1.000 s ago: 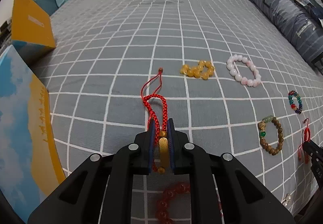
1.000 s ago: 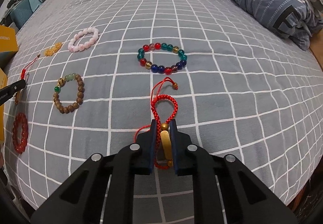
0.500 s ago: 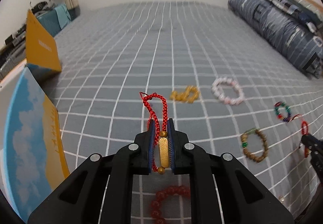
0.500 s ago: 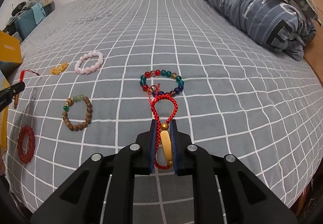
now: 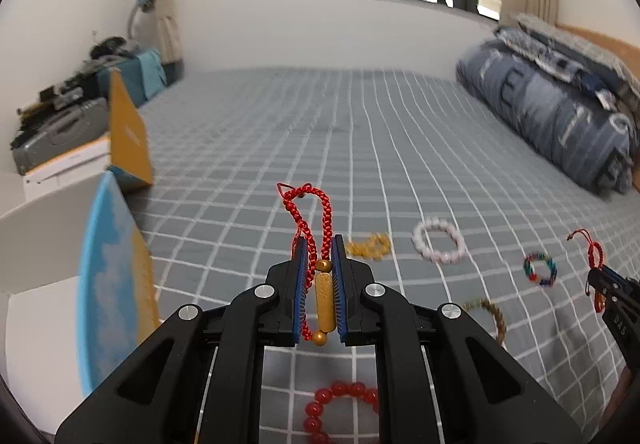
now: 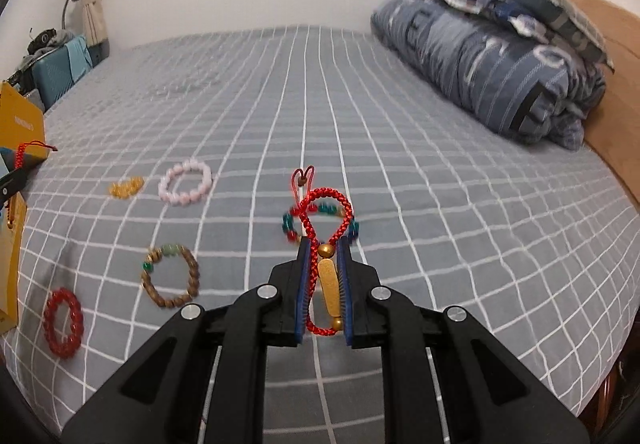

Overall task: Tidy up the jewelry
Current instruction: 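Lift both red string bracelets and carry them toward the white box, then lower both bracelets into the white box and open both tools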

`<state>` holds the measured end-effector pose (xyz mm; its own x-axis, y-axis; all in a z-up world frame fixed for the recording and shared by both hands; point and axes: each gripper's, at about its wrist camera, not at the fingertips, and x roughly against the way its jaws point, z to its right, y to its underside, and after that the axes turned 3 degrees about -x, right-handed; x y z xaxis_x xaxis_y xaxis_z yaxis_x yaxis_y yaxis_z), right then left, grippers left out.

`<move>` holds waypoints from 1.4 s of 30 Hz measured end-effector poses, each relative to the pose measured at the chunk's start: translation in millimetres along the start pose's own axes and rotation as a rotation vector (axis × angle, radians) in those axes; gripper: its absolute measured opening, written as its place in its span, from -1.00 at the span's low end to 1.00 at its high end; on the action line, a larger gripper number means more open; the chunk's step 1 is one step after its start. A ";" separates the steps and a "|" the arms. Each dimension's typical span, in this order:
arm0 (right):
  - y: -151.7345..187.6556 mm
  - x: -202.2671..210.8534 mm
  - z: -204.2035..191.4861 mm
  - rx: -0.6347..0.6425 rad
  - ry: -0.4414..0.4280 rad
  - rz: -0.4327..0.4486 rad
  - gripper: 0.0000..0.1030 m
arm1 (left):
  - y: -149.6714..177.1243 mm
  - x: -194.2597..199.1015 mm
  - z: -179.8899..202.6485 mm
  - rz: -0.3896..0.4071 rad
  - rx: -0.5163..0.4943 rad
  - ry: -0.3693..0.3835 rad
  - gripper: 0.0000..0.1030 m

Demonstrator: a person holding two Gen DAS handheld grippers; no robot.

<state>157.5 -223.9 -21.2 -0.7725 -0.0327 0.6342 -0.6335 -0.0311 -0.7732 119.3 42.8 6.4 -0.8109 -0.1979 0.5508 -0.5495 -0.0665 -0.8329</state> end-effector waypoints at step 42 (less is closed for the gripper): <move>-25.8 136.3 -240.6 0.154 -0.338 0.173 -0.76 | 12.8 163.3 -217.4 0.098 0.207 -0.343 -0.77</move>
<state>57.7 12.8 84.3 -0.7925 -0.3759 0.4803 -0.4617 -0.1447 -0.8751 -64.0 222.3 97.6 -0.7242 -0.5251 0.4469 -0.3921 -0.2194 -0.8933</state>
